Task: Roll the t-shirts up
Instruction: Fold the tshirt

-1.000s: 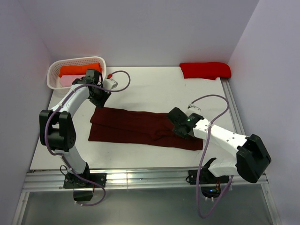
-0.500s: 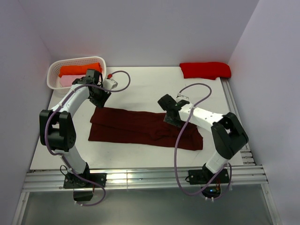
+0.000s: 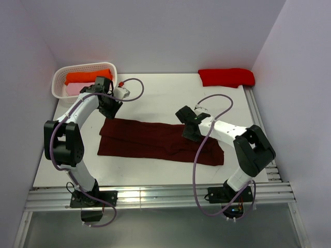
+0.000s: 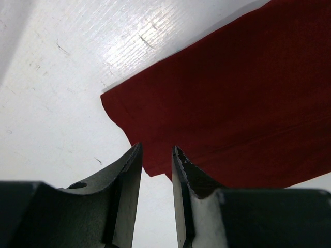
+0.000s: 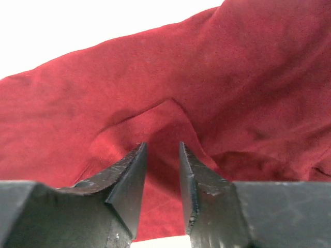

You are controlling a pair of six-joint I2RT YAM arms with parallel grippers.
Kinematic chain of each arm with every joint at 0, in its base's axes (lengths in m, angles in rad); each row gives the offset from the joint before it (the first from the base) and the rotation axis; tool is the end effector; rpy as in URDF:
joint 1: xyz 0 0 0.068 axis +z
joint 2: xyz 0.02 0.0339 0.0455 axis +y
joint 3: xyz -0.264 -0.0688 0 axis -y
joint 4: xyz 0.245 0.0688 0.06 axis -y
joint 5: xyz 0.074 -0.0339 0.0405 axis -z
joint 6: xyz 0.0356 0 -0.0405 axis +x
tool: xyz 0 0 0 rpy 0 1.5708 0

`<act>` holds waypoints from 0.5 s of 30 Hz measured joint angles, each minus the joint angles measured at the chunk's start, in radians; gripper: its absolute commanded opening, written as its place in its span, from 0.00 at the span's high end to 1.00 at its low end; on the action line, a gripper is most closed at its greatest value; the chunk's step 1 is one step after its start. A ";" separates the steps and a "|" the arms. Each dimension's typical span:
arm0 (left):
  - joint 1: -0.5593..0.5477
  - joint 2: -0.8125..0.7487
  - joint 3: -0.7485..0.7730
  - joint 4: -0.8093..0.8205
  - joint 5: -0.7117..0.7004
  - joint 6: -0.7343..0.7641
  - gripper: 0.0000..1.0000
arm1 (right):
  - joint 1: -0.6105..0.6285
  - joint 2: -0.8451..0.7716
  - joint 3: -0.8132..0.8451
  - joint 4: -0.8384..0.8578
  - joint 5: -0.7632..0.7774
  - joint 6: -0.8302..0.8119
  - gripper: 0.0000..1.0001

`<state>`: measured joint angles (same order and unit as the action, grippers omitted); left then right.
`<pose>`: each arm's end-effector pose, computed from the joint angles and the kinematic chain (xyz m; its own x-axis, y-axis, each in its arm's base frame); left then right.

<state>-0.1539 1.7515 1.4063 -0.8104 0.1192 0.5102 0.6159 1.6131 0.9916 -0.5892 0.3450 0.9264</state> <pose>0.3575 -0.0597 0.2467 -0.6916 0.5980 -0.4051 0.6158 0.7813 0.1020 0.2544 0.1653 0.1828 -0.8158 0.3444 -0.4647 0.3426 0.9350 0.0916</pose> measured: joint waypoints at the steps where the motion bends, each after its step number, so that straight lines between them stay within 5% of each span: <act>1: 0.000 0.000 0.000 0.000 0.000 0.000 0.65 | 0.002 -0.010 0.000 -0.002 0.000 0.000 0.62; 7: 0.000 0.000 0.000 0.000 0.000 -0.003 0.65 | 0.018 -0.067 0.003 -0.002 0.002 -0.003 0.49; 15: 0.000 0.000 0.000 -0.003 0.000 -0.003 0.65 | 0.051 -0.004 0.058 -0.014 0.002 -0.035 0.46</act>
<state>-0.1539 1.7515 1.4063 -0.8131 0.1196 0.5072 0.6666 1.6089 1.0500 -0.6037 0.3473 0.8913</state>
